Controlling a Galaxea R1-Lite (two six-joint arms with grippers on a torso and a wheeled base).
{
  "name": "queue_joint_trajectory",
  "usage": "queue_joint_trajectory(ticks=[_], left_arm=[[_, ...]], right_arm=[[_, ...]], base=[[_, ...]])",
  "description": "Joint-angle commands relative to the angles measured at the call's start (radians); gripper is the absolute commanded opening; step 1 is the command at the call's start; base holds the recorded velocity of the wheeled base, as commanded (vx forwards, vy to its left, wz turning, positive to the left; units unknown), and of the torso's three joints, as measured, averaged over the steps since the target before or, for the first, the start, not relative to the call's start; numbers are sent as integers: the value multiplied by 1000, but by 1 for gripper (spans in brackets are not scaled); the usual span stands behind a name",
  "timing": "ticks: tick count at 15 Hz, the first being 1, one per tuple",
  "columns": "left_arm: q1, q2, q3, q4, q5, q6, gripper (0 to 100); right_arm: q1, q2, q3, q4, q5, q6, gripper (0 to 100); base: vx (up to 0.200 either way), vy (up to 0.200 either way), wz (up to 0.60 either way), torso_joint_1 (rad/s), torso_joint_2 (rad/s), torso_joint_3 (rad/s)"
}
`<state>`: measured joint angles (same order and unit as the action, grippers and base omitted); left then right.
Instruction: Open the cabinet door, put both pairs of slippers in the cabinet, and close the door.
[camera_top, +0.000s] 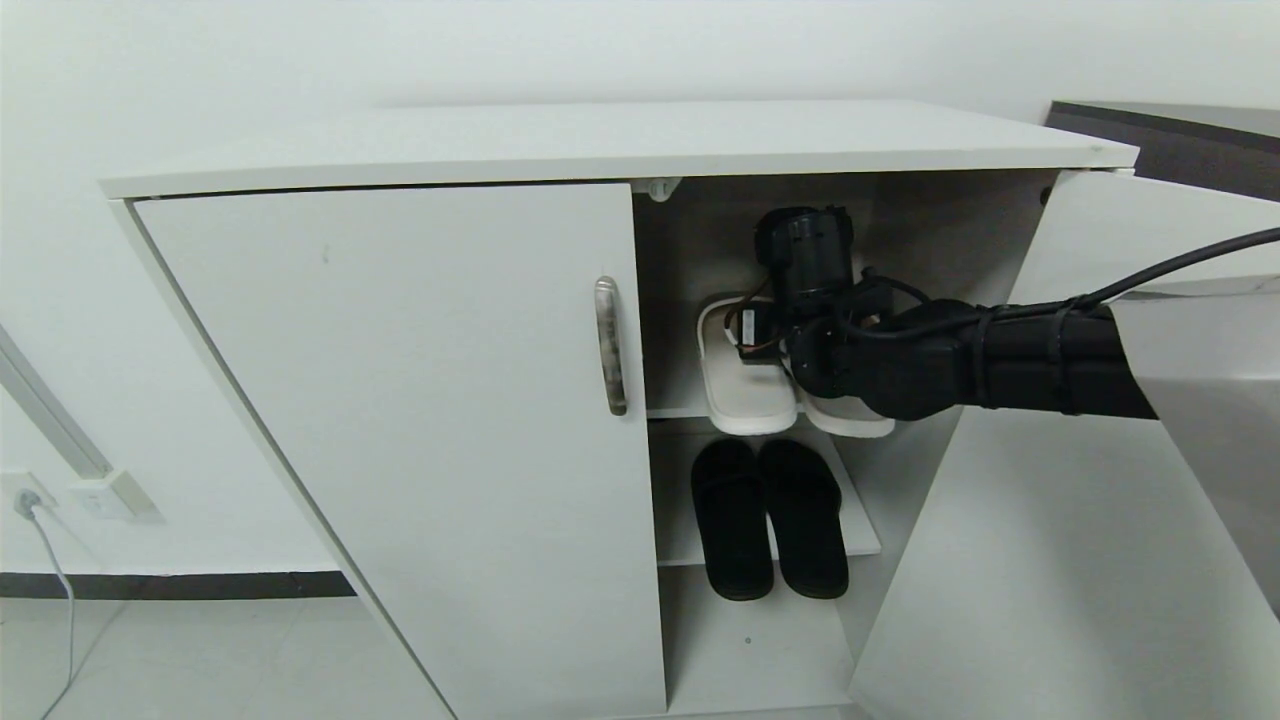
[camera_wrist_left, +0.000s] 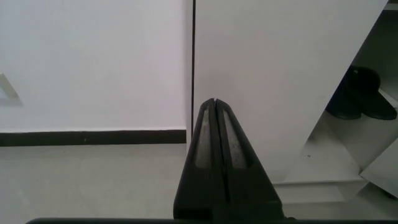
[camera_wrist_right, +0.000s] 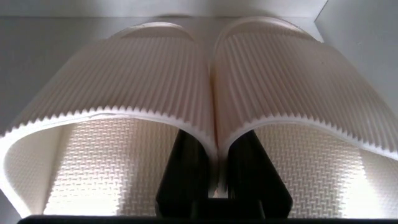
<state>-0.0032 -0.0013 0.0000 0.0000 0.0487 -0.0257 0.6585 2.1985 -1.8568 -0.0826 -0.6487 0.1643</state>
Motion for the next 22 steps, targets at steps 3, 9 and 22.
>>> queue_joint_trajectory(ticks=[3,9,22], left_arm=[[0,1,0,0,0,0,0],[0,1,0,0,0,0,0],[0,1,0,0,0,0,0]], right_arm=[[0,7,1,-3,0,0,0],[-2,13,1,-3,-2,0,100],[187,-395,593,-183,-42,17,100]], base=[[0,0,0,0,0,0],[0,0,0,0,0,0],[0,0,0,0,0,0]])
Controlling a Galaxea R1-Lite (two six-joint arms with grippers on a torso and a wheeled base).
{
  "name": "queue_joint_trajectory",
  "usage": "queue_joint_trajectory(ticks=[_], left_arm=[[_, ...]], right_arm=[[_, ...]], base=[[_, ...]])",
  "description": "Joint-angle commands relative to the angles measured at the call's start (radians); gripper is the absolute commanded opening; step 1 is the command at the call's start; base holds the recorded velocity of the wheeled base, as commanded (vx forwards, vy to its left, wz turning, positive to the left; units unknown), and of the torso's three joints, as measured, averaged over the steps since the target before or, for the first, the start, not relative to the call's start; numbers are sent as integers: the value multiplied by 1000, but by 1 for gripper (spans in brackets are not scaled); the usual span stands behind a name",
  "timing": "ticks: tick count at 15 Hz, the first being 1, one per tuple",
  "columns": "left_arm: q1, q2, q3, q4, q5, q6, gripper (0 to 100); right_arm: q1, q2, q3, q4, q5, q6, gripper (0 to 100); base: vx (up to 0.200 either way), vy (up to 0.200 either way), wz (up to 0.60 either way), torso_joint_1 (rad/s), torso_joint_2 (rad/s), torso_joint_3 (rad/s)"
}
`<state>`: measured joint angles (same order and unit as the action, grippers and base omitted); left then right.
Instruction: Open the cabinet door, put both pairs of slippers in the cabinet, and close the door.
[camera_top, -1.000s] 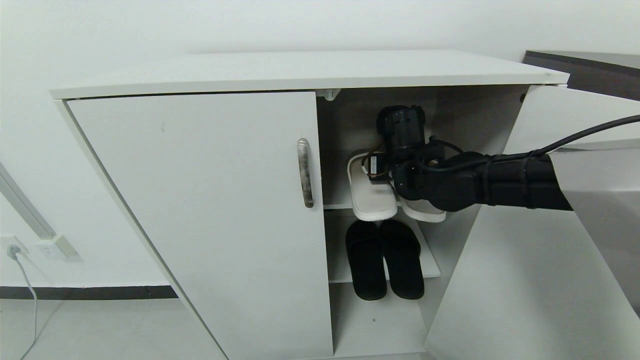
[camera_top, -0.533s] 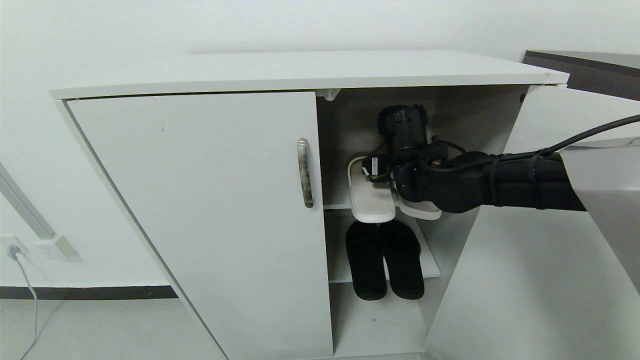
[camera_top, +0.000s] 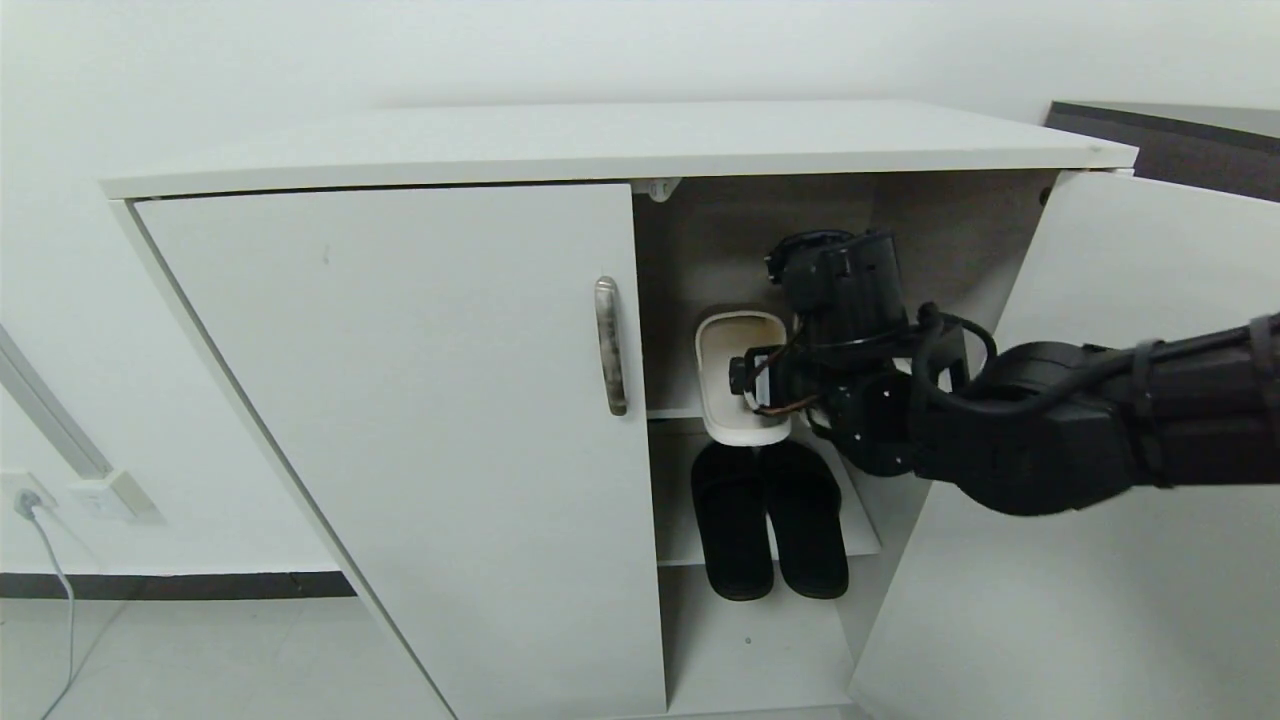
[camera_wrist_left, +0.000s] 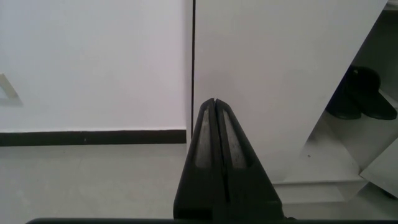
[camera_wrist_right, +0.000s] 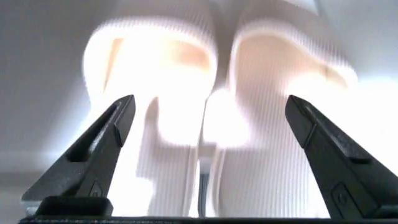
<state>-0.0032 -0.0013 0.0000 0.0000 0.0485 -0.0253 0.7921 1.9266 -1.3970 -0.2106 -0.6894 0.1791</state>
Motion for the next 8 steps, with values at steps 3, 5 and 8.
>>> queue_joint_trajectory(ticks=[3,5,8], left_arm=[[0,1,0,0,1,-1,0],[0,1,0,0,-1,-1,0],[0,1,0,0,-1,-1,0]], right_arm=[[104,-196,349,-223,-2,-1,100],[107,-210,451,-317,-1,-1,100],[107,-173,464,-349,2,-1,0]], base=[[0,0,0,0,0,0],[0,0,0,0,0,0],[0,0,0,0,0,0]])
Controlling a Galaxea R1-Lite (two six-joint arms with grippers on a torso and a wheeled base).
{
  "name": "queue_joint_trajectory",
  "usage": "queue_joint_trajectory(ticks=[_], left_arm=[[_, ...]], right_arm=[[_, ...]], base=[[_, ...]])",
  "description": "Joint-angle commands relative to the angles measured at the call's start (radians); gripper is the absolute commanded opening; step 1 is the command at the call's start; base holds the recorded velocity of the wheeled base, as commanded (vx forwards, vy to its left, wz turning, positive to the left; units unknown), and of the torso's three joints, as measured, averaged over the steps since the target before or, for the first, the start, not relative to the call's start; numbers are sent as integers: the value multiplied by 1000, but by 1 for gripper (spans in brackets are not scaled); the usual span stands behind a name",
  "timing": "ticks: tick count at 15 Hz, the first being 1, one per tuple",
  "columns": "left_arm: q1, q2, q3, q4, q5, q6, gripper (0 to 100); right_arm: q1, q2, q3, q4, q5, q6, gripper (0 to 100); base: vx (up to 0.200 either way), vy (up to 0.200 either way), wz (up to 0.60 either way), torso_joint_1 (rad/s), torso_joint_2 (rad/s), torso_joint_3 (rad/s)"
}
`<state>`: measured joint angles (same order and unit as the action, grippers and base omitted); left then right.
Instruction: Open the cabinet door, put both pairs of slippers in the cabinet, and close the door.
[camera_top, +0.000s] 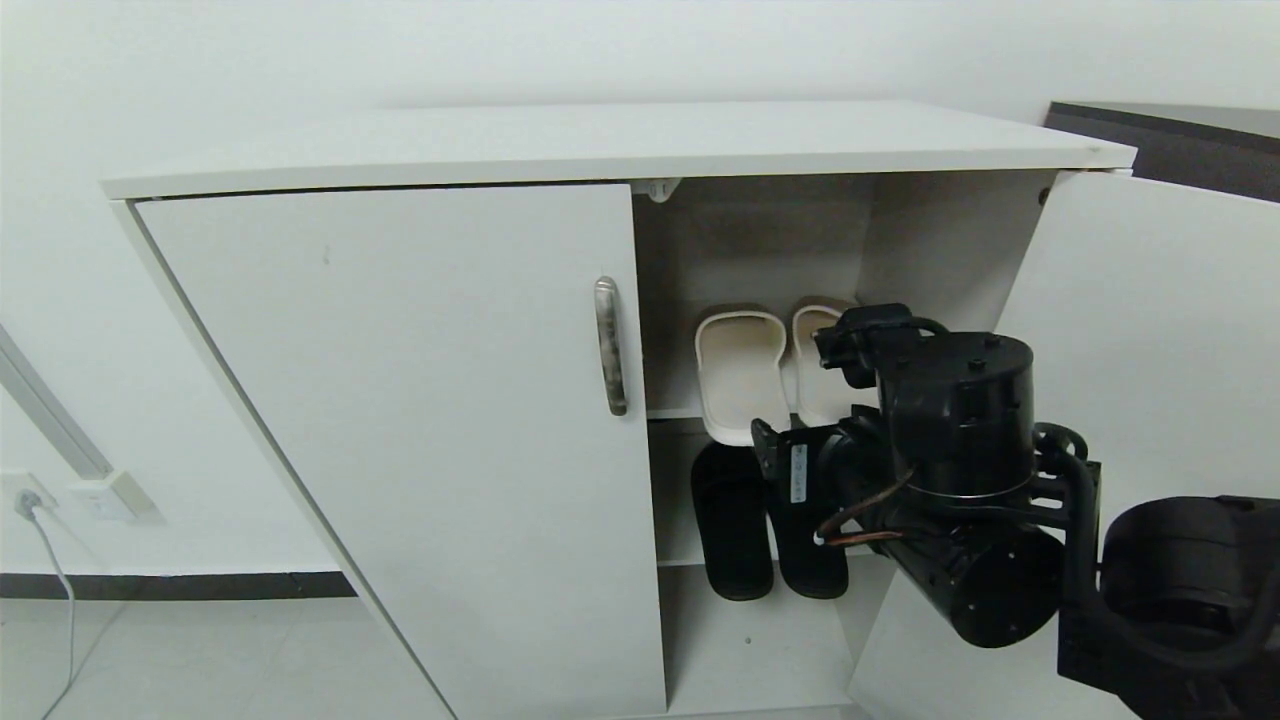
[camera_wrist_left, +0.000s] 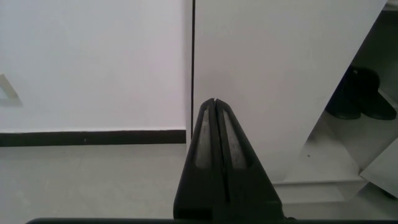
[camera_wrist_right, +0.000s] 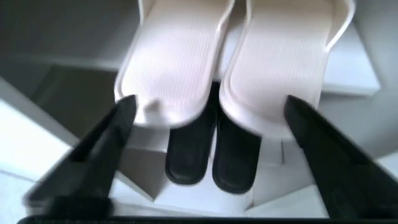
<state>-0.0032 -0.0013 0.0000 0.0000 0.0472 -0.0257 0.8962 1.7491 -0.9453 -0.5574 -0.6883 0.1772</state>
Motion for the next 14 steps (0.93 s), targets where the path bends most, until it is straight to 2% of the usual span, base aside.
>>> queue_joint_trajectory(ticks=[1,14], left_arm=[[0,1,0,0,0,0,0],[0,1,0,0,0,0,0]], right_arm=[[6,13,11,-4,1,1,0],[24,44,23,-19,-4,2,0]], base=[[0,0,0,0,0,0],[0,0,0,0,0,0]])
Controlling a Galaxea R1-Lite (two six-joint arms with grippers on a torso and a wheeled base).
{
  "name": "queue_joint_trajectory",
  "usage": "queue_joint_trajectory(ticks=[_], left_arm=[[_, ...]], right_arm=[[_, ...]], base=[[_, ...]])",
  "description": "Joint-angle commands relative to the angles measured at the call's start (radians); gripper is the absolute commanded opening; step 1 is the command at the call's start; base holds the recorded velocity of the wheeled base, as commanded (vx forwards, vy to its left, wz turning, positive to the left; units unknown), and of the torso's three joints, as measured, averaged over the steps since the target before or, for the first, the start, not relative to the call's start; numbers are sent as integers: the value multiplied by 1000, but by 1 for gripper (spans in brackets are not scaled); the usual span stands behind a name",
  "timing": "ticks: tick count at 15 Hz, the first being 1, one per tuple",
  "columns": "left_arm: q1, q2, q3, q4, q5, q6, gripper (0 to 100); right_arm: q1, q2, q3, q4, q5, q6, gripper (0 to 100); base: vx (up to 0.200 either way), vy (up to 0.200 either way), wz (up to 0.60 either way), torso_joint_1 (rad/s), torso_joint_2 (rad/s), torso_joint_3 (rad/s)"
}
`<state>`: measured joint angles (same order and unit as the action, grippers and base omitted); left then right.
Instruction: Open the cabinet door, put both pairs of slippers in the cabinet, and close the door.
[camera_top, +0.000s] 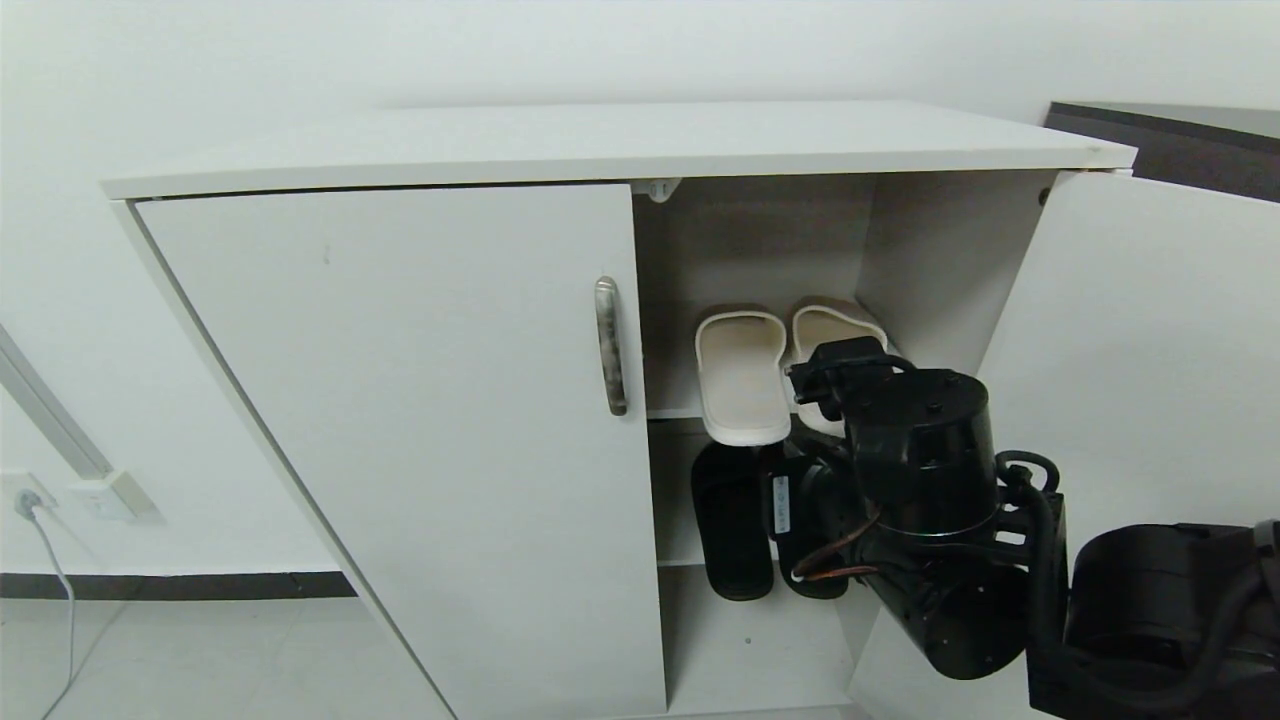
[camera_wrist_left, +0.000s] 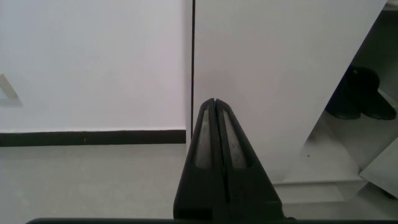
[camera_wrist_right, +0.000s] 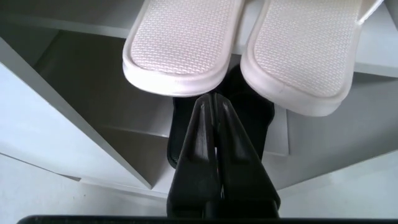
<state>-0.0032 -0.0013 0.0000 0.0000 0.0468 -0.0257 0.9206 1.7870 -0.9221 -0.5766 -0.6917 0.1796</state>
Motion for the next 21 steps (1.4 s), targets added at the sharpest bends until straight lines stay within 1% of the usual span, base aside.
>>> queue_joint_trajectory(ticks=[1,2,18,21], left_arm=[[0,1,0,0,1,0,0],[0,1,0,0,1,0,0],[0,1,0,0,-1,0,0],[0,1,0,0,1,0,0]], right_arm=[[0,6,0,0,0,0,0],[0,6,0,0,0,0,0],[1,15,20,-16,-2,-3,0],[-3,11,55,-42,0,-17,0]], base=[[0,0,0,0,0,0],[0,0,0,0,0,0],[-200,0,0,1,1,1],[0,0,0,0,0,0]])
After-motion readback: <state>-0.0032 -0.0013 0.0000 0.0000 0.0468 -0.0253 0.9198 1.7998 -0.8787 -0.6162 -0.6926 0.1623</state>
